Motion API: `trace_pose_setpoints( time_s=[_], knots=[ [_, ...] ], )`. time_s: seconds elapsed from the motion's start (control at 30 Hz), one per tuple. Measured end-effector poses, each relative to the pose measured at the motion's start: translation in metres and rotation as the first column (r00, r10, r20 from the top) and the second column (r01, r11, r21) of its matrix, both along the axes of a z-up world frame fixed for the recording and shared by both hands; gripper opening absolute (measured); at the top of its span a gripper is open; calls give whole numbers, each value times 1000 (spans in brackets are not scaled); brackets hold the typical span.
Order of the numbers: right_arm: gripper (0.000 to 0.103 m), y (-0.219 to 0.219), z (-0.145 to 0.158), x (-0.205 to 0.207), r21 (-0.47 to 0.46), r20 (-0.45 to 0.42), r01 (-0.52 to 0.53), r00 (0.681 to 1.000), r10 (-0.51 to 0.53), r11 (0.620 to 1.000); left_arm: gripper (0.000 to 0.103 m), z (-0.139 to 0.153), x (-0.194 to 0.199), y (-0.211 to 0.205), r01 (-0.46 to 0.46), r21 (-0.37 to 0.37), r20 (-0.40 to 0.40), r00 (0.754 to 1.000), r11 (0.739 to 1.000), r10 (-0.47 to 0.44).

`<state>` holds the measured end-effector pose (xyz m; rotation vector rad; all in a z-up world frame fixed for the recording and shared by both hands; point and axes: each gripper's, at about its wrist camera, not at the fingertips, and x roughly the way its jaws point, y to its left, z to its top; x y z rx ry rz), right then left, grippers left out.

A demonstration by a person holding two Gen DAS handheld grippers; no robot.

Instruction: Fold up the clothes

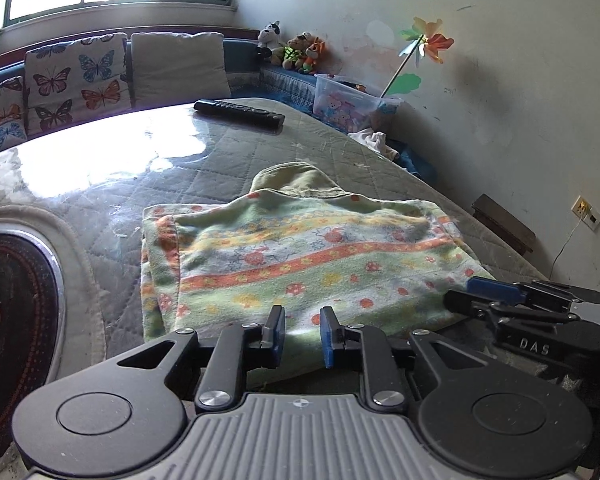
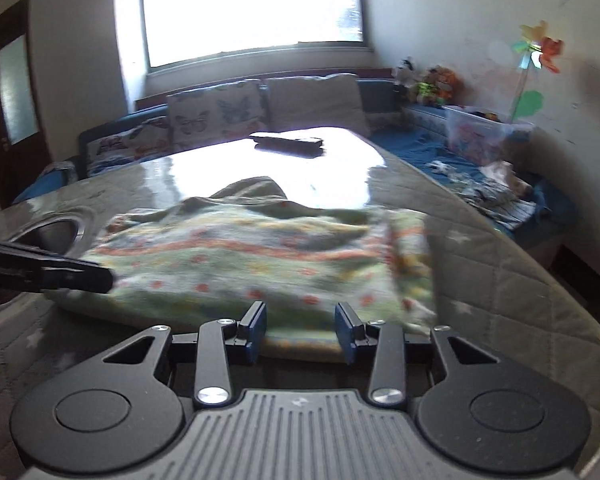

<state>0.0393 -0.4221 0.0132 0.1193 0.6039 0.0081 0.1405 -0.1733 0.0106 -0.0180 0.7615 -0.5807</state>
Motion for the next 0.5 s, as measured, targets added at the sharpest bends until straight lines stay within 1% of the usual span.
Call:
trace_pose_setpoints(
  time_s=[0.1,0.2,0.3,0.37,0.43,0.5],
  knots=[
    [36,-12,1,-5,32,8,40,999,-40,999,23,0,0,6,-20,-3,-6,1000,1000,20],
    [37,-11,2,-6,23,17,52,998,-52,998,29,-1,-1,10,-30,0,-10,1000,1000,30],
    [38,-8,2,-7,22,15,45,999,-45,999,31,-2,-3,14,-44,-1,-18,999,999,44],
    [48,-6,3,-7,22,13,39,999,-39,999,33,0,-5,17,-53,-4,-15,998,999,53],
    [54,-3,4,-9,14,16,34,999,-35,999,41,2,-9,22,-61,-4,-14,998,998,61],
    [60,4,5,-11,-15,22,31,999,-31,999,45,3,-13,26,-70,-2,-11,998,998,70]
  ],
)
